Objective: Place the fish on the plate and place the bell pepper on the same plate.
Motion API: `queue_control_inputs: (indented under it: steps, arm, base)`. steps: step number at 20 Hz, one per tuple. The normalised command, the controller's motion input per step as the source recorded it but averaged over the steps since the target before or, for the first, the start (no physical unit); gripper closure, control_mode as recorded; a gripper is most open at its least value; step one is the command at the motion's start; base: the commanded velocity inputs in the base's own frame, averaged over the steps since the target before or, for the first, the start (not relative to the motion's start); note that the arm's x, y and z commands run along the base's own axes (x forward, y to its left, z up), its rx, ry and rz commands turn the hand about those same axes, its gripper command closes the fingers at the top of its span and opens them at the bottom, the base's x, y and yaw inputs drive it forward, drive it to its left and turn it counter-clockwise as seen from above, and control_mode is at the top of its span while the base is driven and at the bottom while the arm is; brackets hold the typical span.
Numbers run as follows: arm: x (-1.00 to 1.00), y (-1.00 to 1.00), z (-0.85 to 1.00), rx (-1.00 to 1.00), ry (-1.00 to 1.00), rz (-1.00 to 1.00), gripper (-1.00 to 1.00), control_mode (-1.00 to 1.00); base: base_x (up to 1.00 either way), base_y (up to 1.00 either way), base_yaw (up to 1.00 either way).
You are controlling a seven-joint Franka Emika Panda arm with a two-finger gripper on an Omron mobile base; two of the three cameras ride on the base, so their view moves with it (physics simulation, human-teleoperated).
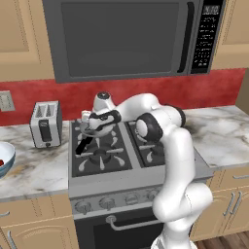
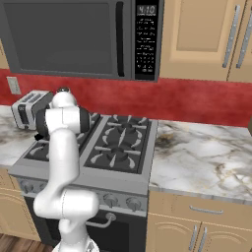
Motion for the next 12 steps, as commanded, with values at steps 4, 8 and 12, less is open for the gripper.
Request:
queue_control_inputs:
  steps: [4, 8, 12]
  arm:
    - [0.18, 0.05, -0.19, 0.00, 0.00, -0.04, -1.00, -1.00]
    - [0.21, 0.03, -0.16, 0.00, 0.00, -0.05, -1.00, -1.00]
    - [0.25, 0.04, -0.08, 0.00, 0.00, -0.06, -1.00, -1.00]
  base:
    - [0.00, 0.00, 0.00]
    - [0.00, 0.00, 0.00]
    - [0.00, 0.00, 0.00]
